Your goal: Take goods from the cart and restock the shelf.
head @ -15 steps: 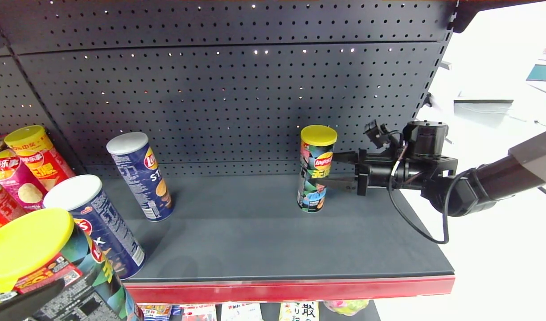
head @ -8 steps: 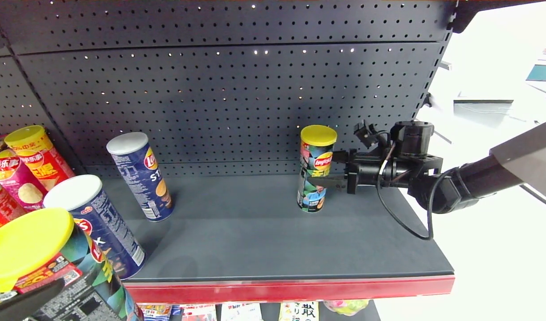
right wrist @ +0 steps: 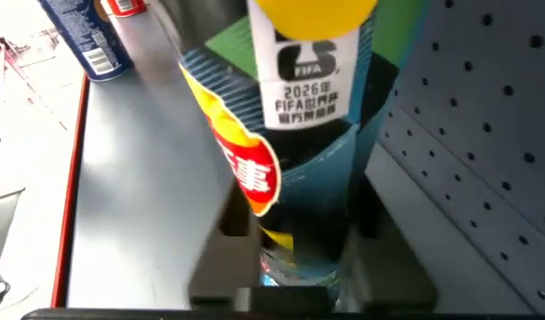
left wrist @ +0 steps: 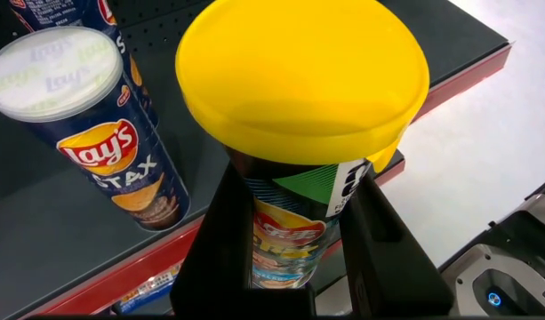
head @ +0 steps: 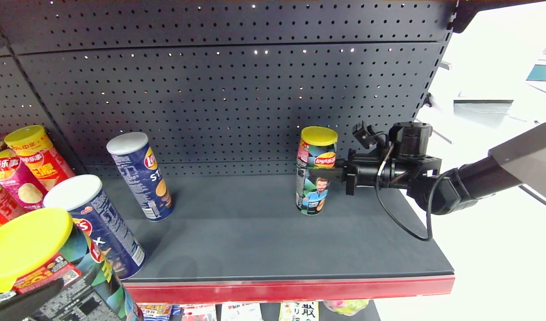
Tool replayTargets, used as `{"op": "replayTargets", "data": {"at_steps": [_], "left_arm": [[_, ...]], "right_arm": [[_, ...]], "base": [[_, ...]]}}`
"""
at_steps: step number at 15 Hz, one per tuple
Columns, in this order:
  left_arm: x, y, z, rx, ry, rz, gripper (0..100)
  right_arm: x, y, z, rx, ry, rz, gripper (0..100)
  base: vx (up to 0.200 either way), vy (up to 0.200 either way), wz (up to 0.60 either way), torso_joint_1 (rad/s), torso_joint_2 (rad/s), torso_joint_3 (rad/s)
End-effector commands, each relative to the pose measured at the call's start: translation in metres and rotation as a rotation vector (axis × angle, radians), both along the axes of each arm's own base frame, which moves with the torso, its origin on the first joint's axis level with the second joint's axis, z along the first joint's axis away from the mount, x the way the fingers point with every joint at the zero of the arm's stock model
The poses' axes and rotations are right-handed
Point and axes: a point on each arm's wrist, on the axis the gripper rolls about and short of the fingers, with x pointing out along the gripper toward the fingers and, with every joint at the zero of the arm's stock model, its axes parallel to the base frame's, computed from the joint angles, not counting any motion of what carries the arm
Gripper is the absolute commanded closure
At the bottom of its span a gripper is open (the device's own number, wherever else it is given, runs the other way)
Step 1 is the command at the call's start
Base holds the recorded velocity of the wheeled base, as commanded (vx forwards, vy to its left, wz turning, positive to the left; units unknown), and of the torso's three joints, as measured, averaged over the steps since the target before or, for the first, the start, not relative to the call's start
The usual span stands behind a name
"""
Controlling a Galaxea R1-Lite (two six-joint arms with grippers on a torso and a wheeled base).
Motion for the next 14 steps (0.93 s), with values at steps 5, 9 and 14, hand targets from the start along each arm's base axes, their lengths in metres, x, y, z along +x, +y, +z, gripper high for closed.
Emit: {"op": "replayTargets", "data": {"at_steps": [5,9,14], "left_arm": [[0.0,0.0,0.0,0.002,-0.004,0.004,100],[-0.002,0.0,0.0,0.002,-0.01,0.006,100],[-0.002,0.0,0.001,0.002,-0.014,0.01,100]], "right_arm": [[-0.059,0.002,0.03,-0.038,-0.026,-0.152,100],[-0.113,0.015,0.056,0.081,-0.051,-0.333,100],[-0.167,0.012,0.036,0.023,-0.018,-0.327,100]], "base": [[0.0,0.0,0.0,0.0,0.0,0.0],[0.0,0.0,0.0,0.0,0.0,0.0],[0.0,0.0,0.0,0.0,0.0,0.0]]}}
